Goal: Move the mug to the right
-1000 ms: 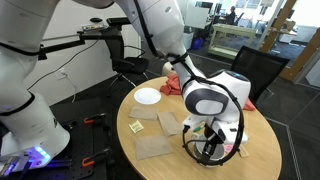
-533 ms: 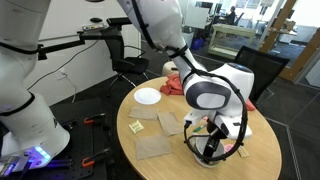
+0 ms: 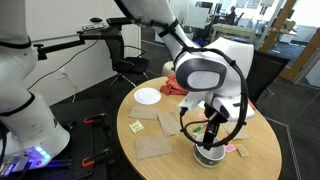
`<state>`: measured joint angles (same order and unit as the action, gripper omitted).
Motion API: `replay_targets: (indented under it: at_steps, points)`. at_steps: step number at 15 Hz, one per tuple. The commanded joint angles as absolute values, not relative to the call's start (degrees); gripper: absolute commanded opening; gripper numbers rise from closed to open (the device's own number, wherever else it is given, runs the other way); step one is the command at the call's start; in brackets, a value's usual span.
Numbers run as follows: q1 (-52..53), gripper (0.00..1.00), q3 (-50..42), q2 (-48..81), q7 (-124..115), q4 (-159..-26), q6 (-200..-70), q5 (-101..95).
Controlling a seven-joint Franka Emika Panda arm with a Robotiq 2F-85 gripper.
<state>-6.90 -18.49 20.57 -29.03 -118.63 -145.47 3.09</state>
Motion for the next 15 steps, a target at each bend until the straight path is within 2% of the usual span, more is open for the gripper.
replay_targets:
  at_steps: [1, 9, 15]
  points:
    - [-7.6, 1.0, -16.5, 11.8, -21.9, -125.7, -148.6, 2.6]
    - [-9.2, 1.0, -11.9, 1.2, -1.5, -132.9, -149.5, 6.0]
    - [-9.0, 1.0, -11.7, 1.1, 1.1, -132.5, -148.1, 6.9]
